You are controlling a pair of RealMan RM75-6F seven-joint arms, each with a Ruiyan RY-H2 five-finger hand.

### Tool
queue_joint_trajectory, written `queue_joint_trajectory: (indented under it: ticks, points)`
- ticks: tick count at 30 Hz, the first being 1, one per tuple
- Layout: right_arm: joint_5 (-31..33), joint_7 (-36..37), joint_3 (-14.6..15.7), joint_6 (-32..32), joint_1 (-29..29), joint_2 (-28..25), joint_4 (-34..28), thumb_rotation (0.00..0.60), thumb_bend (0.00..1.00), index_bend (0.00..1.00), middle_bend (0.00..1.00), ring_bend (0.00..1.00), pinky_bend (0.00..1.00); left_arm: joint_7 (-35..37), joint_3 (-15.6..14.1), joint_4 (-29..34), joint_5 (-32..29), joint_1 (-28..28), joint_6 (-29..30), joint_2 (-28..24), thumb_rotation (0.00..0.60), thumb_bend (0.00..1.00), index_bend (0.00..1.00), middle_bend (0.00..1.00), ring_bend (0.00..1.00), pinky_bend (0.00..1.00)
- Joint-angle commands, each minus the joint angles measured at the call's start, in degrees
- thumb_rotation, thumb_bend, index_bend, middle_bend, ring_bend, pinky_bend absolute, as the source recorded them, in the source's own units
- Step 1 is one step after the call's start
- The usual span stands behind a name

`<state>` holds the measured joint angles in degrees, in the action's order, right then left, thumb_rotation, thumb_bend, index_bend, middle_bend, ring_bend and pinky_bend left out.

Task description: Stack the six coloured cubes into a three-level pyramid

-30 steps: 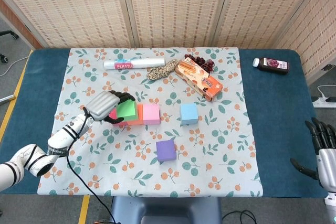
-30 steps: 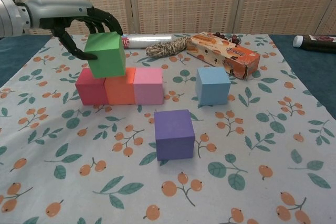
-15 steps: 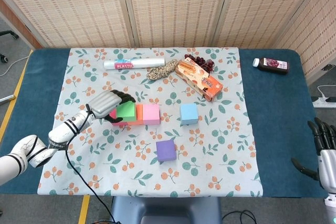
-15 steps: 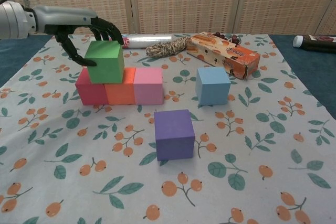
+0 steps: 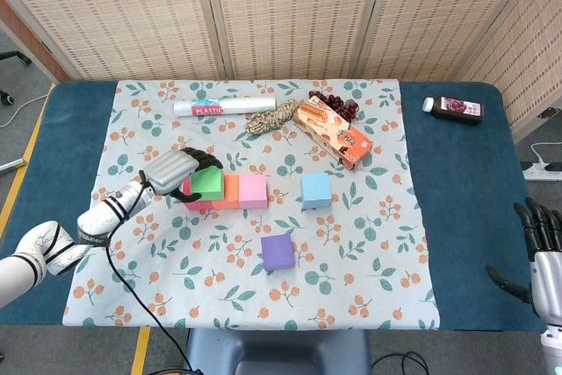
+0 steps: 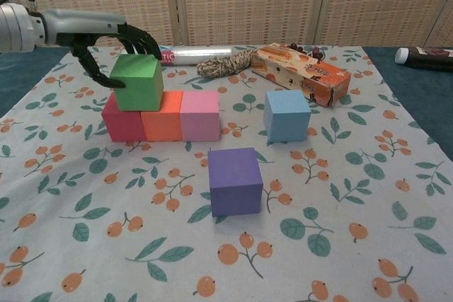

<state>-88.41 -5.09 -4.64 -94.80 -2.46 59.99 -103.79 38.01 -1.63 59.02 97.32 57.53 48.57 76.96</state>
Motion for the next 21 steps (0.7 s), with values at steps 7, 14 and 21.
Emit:
queue_joint_trajectory:
  ticks: [7,14,21]
  points:
    - [-0.07,0.04,0.09,-0.24,-0.31,0.14,0.04,0.6,0.0,0.0,0.0,0.0,0.0,0.61,-1.31,-0.37,-0.09,0.14,0.36,0.06,0.6,0.32,0.13,0.12,0.1,0.2]
    - [-0.24,0.55,0.09,-0.49,-0.5,0.14,0.37,0.6,0.0,0.0,0.0,0.0,0.0,-0.88,-0.51,1.55,-2.46,-0.49,0.39,-0.53,0.6,0.32,0.1,0.09,0.08,0.19]
    - [-0.1,1.52,0.05,-0.26,-0.52,0.08,1.03,0.6,0.0,0.0,0.0,0.0,0.0,-6.2,1.69,5.92,-7.15,-1.66,-0.68,-0.98,0.6,0.32,0.11,0.1,0.09,0.21]
